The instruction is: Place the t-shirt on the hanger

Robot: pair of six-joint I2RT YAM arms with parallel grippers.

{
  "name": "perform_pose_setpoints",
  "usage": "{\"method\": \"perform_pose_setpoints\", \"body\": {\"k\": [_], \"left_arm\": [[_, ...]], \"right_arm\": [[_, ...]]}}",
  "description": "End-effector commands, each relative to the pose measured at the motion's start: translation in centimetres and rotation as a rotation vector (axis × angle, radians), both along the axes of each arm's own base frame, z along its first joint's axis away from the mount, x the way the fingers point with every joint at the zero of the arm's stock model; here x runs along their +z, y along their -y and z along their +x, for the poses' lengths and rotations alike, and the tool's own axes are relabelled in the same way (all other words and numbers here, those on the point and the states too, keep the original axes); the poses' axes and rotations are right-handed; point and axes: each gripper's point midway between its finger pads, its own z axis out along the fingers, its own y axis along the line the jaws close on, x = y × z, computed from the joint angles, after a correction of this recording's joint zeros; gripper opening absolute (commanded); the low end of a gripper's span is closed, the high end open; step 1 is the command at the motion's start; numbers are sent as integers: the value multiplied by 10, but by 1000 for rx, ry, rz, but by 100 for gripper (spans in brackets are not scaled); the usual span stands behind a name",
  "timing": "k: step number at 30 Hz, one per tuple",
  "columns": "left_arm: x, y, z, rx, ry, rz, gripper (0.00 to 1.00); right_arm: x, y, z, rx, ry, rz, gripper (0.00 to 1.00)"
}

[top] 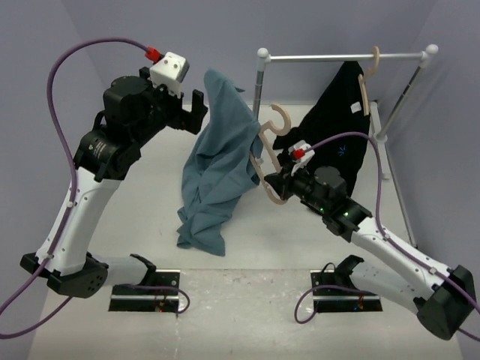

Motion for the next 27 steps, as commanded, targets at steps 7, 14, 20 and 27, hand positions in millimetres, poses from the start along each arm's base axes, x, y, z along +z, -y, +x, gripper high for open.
{"method": "perform_pose_setpoints", "body": {"k": [7,14,20,27], "left_arm": [[48,66,-45,-607,719,308,100],[50,80,-78,-773,800,282,100],[16,87,-84,-875,699,298,98],[-46,101,-80,-1034,408,313,85]], "right_arm": [[42,40,-27,222,306,-122,0],[29,42,-30,284,273,-191,0],[32,40,-37,345,257,-236,0],[41,45,-42,372,268,-289,0]]}}
